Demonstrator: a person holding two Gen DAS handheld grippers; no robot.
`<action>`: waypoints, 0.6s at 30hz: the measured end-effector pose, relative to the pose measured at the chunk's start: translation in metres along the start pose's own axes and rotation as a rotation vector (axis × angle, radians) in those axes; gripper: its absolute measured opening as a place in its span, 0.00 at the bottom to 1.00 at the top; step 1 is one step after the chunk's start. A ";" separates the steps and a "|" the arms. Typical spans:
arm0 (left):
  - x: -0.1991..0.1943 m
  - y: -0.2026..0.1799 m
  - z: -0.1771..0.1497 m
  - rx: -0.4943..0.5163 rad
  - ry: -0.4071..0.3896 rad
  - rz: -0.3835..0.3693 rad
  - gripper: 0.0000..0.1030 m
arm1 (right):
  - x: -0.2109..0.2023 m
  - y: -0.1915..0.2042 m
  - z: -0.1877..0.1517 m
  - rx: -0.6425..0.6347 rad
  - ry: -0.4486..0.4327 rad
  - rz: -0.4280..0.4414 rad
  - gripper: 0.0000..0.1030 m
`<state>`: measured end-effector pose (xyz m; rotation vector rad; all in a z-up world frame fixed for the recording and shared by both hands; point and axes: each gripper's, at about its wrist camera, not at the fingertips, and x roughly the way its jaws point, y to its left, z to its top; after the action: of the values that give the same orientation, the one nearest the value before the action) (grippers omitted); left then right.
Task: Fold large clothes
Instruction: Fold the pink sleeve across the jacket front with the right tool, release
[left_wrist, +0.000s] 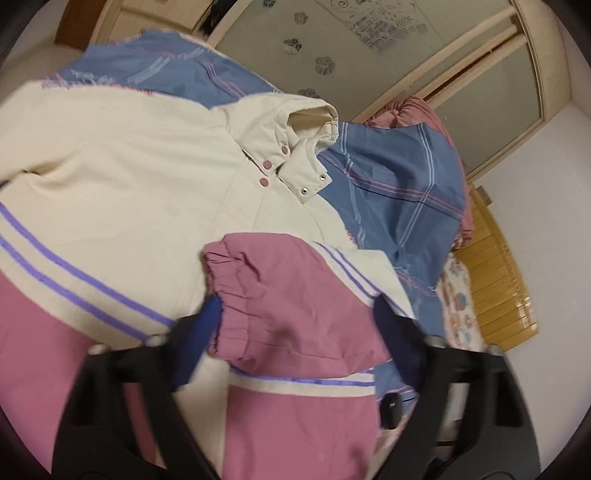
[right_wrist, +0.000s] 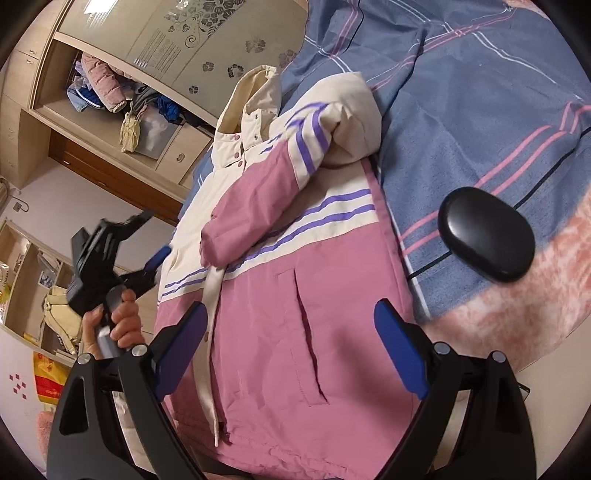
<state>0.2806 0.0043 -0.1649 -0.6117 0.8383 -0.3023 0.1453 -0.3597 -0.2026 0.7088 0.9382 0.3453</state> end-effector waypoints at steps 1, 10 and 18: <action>-0.002 -0.004 -0.006 0.029 0.013 -0.007 0.88 | 0.001 0.000 0.000 0.004 0.003 0.001 0.89; 0.051 0.003 -0.033 -0.124 0.269 -0.129 0.86 | 0.011 0.016 -0.005 -0.046 0.034 -0.004 0.89; 0.058 0.044 0.011 -0.185 0.079 0.051 0.00 | 0.001 0.031 -0.014 -0.171 -0.021 -0.121 0.89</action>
<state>0.3265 0.0153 -0.2206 -0.7531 0.9634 -0.2054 0.1350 -0.3311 -0.1870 0.4965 0.9153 0.3064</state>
